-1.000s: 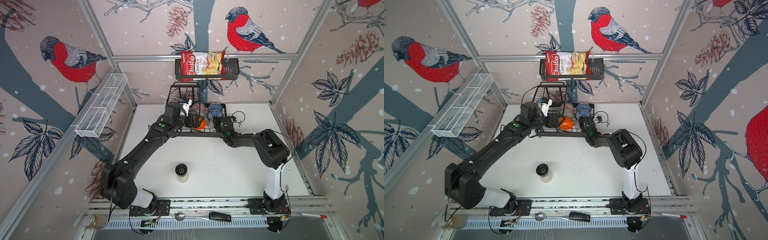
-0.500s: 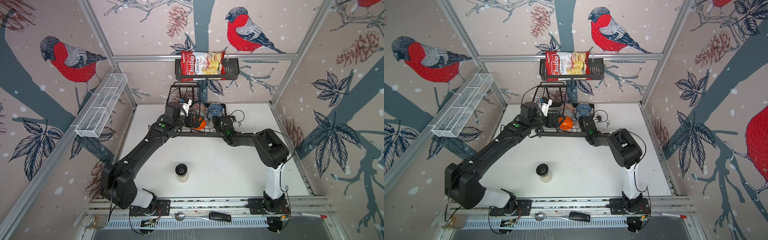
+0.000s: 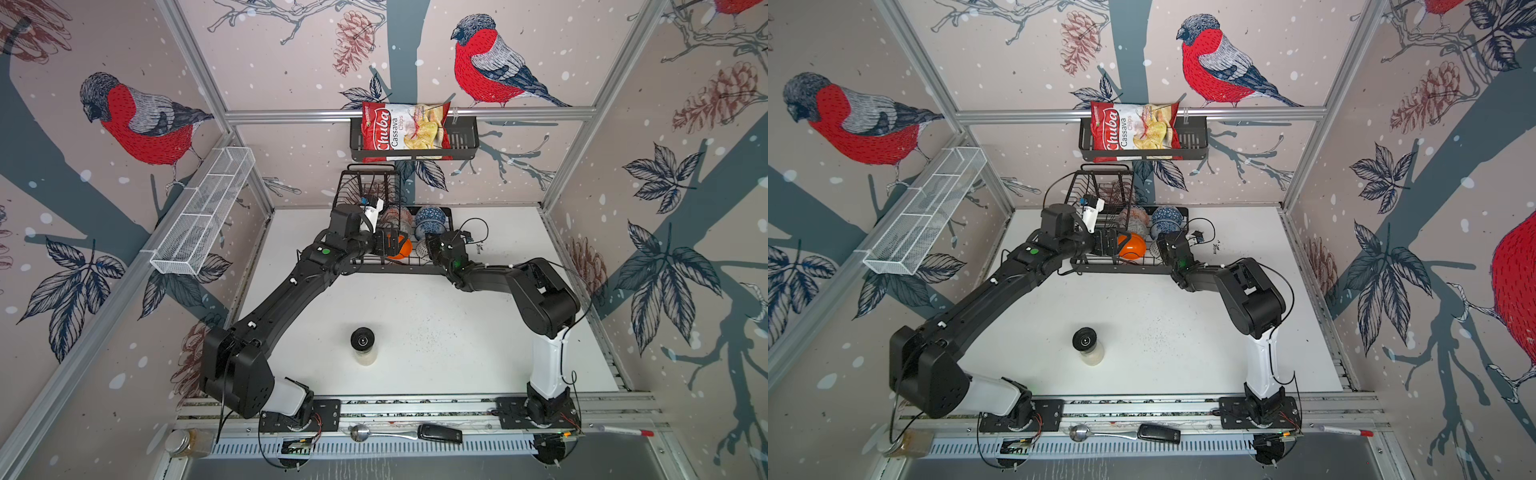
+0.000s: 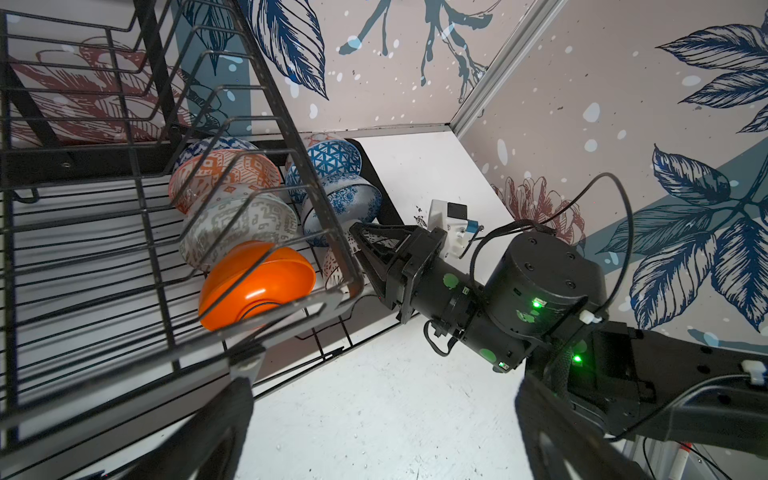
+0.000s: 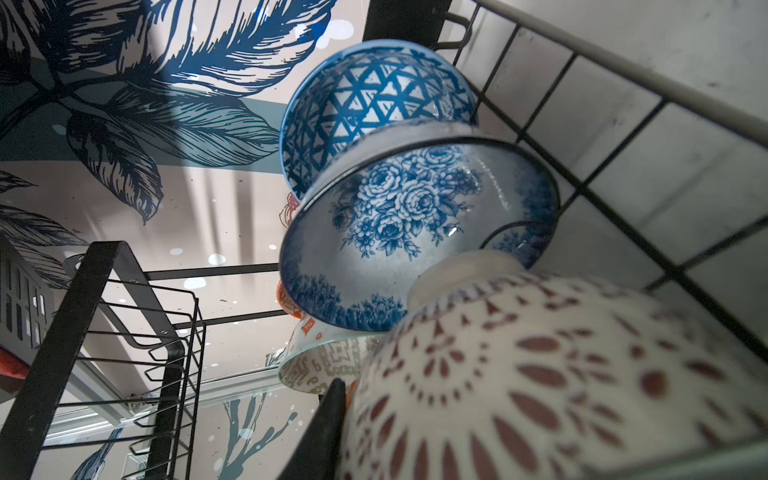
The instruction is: Load the bowls into the dish rack
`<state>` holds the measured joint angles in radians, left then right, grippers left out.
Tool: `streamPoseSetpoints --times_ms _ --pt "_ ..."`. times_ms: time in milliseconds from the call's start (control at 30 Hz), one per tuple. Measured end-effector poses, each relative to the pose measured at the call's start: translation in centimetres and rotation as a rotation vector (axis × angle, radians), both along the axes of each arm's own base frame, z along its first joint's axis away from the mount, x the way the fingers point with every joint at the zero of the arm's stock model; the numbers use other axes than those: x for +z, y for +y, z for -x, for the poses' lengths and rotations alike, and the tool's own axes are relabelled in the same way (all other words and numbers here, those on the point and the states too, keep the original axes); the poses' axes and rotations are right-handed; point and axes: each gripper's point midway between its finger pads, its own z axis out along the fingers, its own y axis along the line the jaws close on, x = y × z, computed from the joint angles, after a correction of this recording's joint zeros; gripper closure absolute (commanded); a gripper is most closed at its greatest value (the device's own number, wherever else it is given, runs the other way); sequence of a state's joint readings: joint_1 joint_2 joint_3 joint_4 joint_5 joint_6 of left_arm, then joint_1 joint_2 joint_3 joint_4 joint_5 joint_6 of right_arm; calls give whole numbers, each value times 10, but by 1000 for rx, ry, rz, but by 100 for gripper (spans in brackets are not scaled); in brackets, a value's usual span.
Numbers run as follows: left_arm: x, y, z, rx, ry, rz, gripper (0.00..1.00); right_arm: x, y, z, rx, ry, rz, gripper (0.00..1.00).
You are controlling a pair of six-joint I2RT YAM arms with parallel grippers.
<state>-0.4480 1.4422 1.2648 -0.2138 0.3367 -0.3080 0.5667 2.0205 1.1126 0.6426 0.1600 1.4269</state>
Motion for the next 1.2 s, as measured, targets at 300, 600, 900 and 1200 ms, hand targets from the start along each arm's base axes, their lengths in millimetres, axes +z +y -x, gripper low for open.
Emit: streamPoseSetpoints --times_ms 300,600,900,1200 --pt "-1 0 0 -1 5 3 2 -1 -1 0 10 4 38 62" --pt "-2 0 0 0 8 4 2 1 -4 -2 11 -3 53 53" --pt "-2 -1 0 0 8 4 1 7 -5 -4 12 -19 60 50" --pt "-2 0 0 0 8 4 2 12 -8 -5 9 -26 55 35"
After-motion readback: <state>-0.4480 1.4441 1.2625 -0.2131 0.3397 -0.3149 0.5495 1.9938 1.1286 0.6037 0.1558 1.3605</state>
